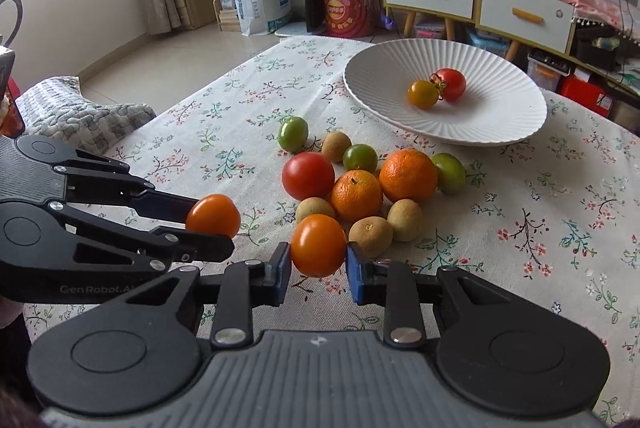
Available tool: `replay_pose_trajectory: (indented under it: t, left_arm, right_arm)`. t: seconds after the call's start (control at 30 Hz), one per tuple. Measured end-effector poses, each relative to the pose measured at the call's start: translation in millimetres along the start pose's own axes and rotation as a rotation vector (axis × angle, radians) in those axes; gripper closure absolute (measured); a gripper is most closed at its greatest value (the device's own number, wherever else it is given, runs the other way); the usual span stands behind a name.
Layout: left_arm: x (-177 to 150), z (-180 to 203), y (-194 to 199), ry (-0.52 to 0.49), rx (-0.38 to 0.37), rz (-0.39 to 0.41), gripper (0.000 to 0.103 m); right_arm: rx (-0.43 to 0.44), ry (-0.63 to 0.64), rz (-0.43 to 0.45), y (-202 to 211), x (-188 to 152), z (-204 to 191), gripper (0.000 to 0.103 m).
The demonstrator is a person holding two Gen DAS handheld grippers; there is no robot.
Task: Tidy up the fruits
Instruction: 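Carry both orange tomatoes over the white bowl and lower them in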
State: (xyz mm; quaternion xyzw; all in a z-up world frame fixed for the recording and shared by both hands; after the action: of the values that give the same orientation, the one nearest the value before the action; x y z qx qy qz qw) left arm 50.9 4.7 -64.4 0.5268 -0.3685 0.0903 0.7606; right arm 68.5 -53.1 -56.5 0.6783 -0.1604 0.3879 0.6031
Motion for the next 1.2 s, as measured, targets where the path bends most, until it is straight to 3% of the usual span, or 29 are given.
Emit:
replay_pose_trajectory:
  t: [0.43,0.67,1.2]
  left_arm:
    - [55.1,8.1,-14.3,0.022,0.017,0.090,0.082]
    - [83.6,17.1,-37.3,0.043,0.014,0.114,0.082]
    - [119.1,12.9,-96.4,0.177,-0.003,0.143,0.082]
  right_arm:
    - [-0.074,-0.130,0.086,2.4,42.5,47.7,0.077]
    - [-0.103,-0.204,0.102,-16.3,70.7,78.4,0.077]
    - [-0.069,-0.317,0.017,-71.6,94.9,117.3,0.077]
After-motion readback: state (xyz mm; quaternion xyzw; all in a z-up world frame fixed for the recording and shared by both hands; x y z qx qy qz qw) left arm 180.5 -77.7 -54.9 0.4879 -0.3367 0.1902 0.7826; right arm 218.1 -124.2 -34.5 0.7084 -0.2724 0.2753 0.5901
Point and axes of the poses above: each gripper's, at about its wrist camera, not at the fingertips, and y roughly against the way its jaws point, z to its right, x to its top, the point moved 6 cm from there along -y, roughly the way its jaws point, and after that the axes turned 9 degrees about -x, right-handed, at the moved point
